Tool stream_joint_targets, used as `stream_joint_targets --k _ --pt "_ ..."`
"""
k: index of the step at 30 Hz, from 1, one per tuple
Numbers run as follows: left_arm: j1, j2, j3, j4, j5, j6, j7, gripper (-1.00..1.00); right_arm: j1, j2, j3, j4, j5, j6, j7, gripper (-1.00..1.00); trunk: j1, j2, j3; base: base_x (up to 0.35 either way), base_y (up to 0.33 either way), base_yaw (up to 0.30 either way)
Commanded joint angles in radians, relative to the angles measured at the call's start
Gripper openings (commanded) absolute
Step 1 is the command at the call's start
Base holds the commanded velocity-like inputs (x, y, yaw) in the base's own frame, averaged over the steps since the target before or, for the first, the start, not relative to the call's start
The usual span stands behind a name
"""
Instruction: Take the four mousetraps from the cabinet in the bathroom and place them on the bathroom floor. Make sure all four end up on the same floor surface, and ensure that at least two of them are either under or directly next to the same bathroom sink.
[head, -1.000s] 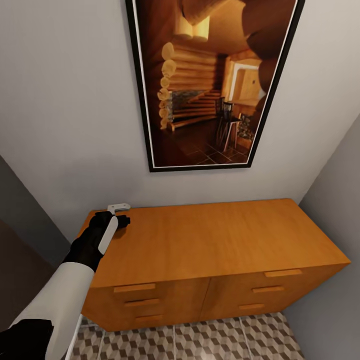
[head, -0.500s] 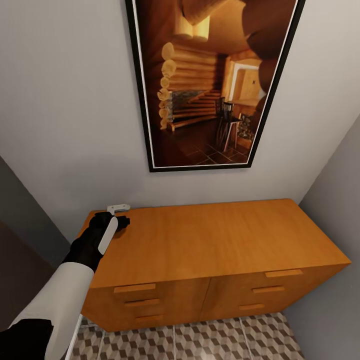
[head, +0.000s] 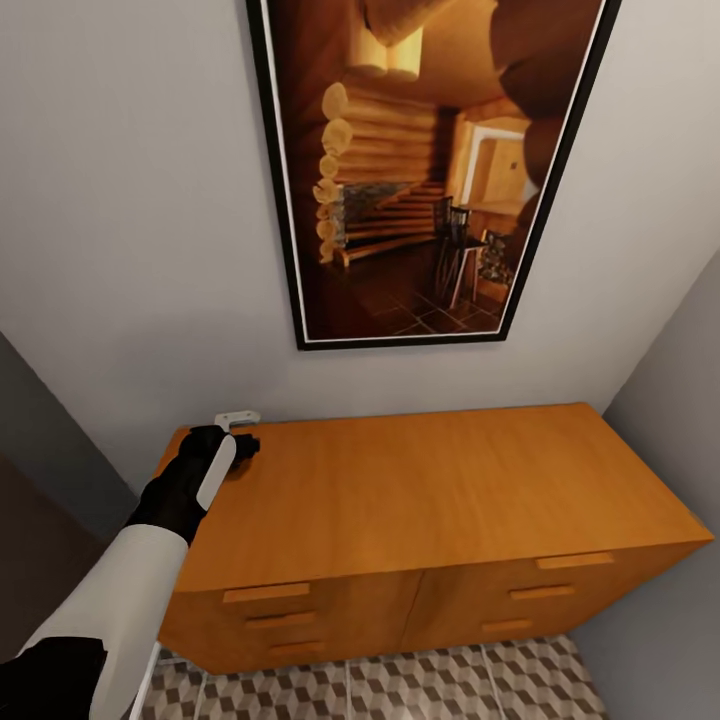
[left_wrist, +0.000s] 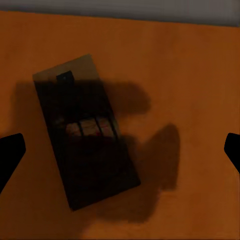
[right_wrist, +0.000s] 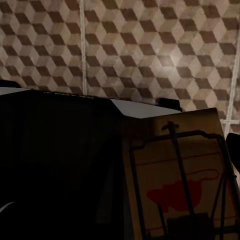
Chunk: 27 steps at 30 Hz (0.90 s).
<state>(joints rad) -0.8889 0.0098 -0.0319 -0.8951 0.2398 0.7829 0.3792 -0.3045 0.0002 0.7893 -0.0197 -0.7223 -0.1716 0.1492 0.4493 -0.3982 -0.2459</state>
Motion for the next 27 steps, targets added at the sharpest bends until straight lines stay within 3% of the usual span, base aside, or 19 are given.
stream_joint_targets --k 1,22,27 --pt "-0.001 0.001 -0.003 -0.001 0.010 0.003 0.009 1.00 -0.001 0.000 0.006 0.001 -0.013 -0.003 0.006 -1.00 0.001 -0.002 -0.002 0.107 0.000 0.000" --pt "-0.001 0.002 -0.003 0.007 0.010 0.002 0.009 1.00 0.018 0.017 0.007 0.001 -0.013 -0.003 0.011 -1.00 0.001 -0.002 -0.002 0.011 0.000 0.000" --pt "-0.001 0.014 -0.003 0.008 0.010 0.001 0.009 1.00 0.018 0.017 0.007 0.001 -0.013 -0.003 0.011 -1.00 0.001 -0.002 -0.002 0.000 0.000 0.000"
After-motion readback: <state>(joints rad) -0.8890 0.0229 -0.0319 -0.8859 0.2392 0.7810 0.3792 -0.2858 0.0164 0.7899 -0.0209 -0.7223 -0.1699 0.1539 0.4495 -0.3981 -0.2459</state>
